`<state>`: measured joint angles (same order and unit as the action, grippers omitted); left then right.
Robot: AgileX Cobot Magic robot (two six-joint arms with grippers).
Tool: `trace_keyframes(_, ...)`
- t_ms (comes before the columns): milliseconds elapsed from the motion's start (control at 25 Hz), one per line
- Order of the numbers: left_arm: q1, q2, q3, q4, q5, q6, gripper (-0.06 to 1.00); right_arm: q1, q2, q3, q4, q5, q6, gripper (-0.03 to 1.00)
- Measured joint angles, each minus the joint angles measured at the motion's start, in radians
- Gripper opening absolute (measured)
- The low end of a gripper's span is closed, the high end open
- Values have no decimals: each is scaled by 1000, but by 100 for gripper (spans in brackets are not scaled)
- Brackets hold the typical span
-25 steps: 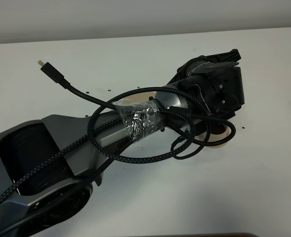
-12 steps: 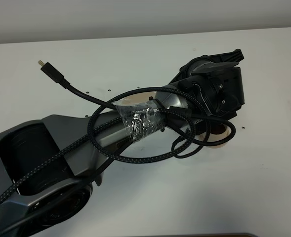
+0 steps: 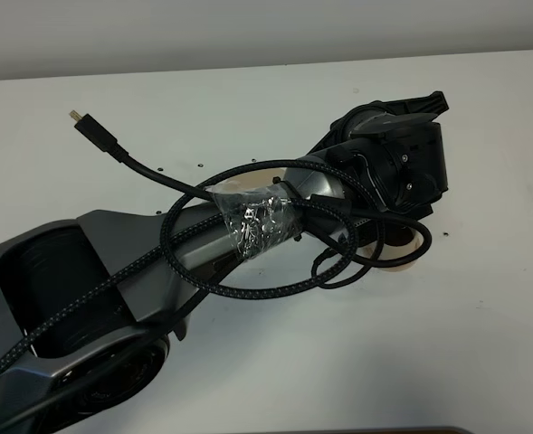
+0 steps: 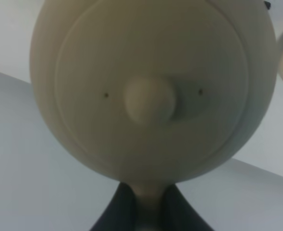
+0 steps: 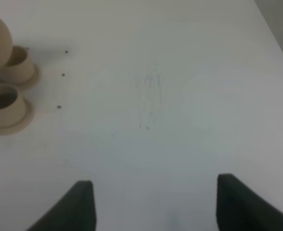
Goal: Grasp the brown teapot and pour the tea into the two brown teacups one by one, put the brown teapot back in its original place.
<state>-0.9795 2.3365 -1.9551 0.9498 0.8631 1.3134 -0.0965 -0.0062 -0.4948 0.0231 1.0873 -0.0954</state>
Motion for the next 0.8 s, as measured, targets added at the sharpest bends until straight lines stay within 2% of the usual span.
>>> trace_keyframes(800,0,0,0,0,-39,27,13,0,0,0,0,0,0,52)
